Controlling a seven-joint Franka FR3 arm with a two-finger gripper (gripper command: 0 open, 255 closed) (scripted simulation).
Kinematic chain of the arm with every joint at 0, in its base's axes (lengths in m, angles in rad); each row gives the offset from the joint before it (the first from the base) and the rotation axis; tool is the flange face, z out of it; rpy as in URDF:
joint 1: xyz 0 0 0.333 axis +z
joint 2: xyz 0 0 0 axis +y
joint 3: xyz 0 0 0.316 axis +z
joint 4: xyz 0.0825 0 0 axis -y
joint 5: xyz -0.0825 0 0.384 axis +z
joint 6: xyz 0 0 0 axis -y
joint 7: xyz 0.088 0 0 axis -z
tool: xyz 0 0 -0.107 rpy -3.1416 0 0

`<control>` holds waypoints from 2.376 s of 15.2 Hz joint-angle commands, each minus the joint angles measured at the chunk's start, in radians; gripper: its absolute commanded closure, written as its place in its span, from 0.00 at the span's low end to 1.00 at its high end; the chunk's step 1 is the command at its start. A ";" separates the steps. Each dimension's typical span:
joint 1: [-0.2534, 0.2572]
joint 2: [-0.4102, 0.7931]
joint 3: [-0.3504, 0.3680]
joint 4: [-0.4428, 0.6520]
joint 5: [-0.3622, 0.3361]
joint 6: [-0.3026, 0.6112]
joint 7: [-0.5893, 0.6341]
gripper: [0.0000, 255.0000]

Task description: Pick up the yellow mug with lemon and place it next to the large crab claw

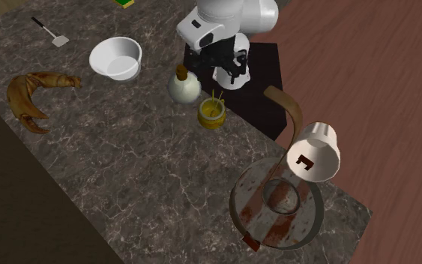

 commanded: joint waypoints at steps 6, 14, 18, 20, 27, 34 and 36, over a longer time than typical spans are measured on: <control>-0.034 -0.016 -0.094 -0.216 -0.039 0.164 -0.063 0.00; -0.041 0.033 -0.115 -0.297 -0.060 0.292 -0.062 0.00; -0.041 0.033 -0.115 -0.297 -0.060 0.292 -0.062 0.00; -0.041 0.033 -0.115 -0.297 -0.060 0.292 -0.062 0.00; -0.041 0.033 -0.115 -0.296 -0.060 0.292 -0.062 1.00; -0.038 0.010 -0.105 -0.267 -0.050 0.239 -0.061 1.00; -0.035 -0.003 -0.099 -0.245 -0.044 0.206 -0.061 1.00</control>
